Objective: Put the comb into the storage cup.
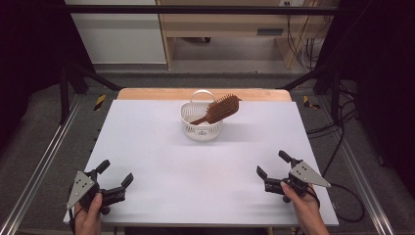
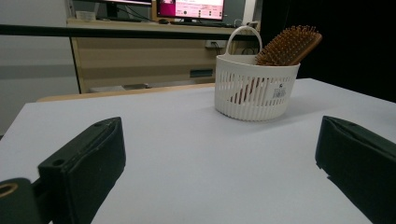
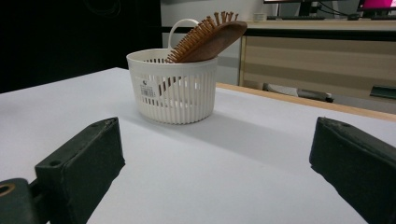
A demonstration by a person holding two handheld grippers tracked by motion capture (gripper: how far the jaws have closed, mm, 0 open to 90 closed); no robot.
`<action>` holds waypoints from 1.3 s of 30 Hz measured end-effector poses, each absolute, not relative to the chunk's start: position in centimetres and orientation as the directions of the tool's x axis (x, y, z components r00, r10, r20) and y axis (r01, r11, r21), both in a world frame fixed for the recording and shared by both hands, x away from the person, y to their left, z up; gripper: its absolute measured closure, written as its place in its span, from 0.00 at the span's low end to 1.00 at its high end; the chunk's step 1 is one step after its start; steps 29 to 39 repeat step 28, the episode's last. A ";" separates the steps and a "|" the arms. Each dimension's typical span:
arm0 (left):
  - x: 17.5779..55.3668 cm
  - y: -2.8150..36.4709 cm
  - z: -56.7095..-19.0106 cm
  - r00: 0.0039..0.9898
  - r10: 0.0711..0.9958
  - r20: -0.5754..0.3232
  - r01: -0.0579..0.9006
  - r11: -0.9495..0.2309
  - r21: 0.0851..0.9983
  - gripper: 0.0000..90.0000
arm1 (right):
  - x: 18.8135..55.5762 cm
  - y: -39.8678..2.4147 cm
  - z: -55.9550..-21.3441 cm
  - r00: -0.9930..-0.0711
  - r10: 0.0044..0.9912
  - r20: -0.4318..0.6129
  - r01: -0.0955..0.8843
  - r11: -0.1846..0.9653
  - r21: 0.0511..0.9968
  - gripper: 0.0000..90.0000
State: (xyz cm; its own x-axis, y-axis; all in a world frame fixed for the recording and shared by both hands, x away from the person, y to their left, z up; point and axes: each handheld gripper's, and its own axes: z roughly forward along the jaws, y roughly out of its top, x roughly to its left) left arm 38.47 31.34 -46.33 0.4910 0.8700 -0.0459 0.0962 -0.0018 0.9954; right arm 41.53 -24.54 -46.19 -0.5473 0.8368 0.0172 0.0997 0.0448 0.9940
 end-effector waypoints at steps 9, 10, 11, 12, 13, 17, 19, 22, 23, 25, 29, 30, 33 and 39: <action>38.5 31.1 -46.3 0.501 0.865 -0.040 0.093 -0.008 0.996 0.02 | 41.6 -23.7 -46.4 -0.576 0.818 0.003 0.084 0.055 0.995 0.03; 38.5 31.1 -46.3 0.501 0.864 -0.040 0.093 -0.008 0.996 0.02 | 41.6 -23.5 -46.5 -0.581 0.814 0.002 0.082 0.057 0.995 0.03; 38.5 31.1 -46.3 0.502 0.864 -0.041 0.094 -0.007 0.996 0.02 | 41.6 -23.5 -46.5 -0.581 0.814 0.002 0.082 0.057 0.995 0.03; 38.5 31.1 -46.3 0.503 0.863 -0.041 0.093 -0.007 0.996 0.02 | 41.6 -23.4 -46.5 -0.584 0.812 0.000 0.080 0.057 0.995 0.03; 38.5 31.0 -46.3 0.503 0.863 -0.041 0.093 -0.007 0.996 0.02 | 41.6 -23.3 -46.5 -0.587 0.809 -0.001 0.079 0.059 0.995 0.03; 38.5 30.8 -46.3 0.507 0.861 -0.037 0.092 -0.011 0.996 0.02 | 41.6 -23.0 -46.7 -0.598 0.802 -0.007 0.074 0.064 0.995 0.03; 38.4 30.7 -46.3 0.508 0.861 -0.033 0.093 -0.016 0.996 0.02 | 41.6 -22.9 -46.7 -0.603 0.798 -0.004 0.073 0.060 0.995 0.03; 38.5 30.5 -46.4 0.509 0.860 -0.031 0.094 -0.020 0.995 0.02 | 41.6 -22.8 -46.9 -0.610 0.792 0.009 0.086 0.055 0.995 0.04; 38.5 30.5 -46.4 0.508 0.861 -0.026 0.094 -0.026 0.995 0.02 | 41.6 -22.6 -47.1 -0.613 0.790 0.012 0.098 0.061 0.993 0.04; 38.5 30.4 -46.4 0.510 0.860 -0.022 0.094 -0.030 0.995 0.02 | 41.6 -22.4 -47.3 -0.618 0.786 0.017 0.110 0.065 0.992 0.04; 38.5 30.3 -46.4 0.512 0.859 -0.018 0.097 -0.036 0.995 0.02 | 41.7 -22.3 -47.4 -0.613 0.790 0.010 0.117 0.079 0.990 0.04; 38.5 30.3 -46.4 0.512 0.859 -0.018 0.097 -0.036 0.995 0.02 | 41.7 -22.3 -47.4 -0.613 0.790 0.010 0.117 0.079 0.990 0.04; 38.5 30.3 -46.4 0.512 0.859 -0.018 0.097 -0.036 0.995 0.02 | 41.7 -22.3 -47.4 -0.613 0.790 0.010 0.117 0.079 0.990 0.04; 38.5 30.3 -46.4 0.512 0.859 -0.018 0.097 -0.036 0.995 0.02 | 41.7 -22.3 -47.4 -0.613 0.790 0.010 0.117 0.079 0.990 0.04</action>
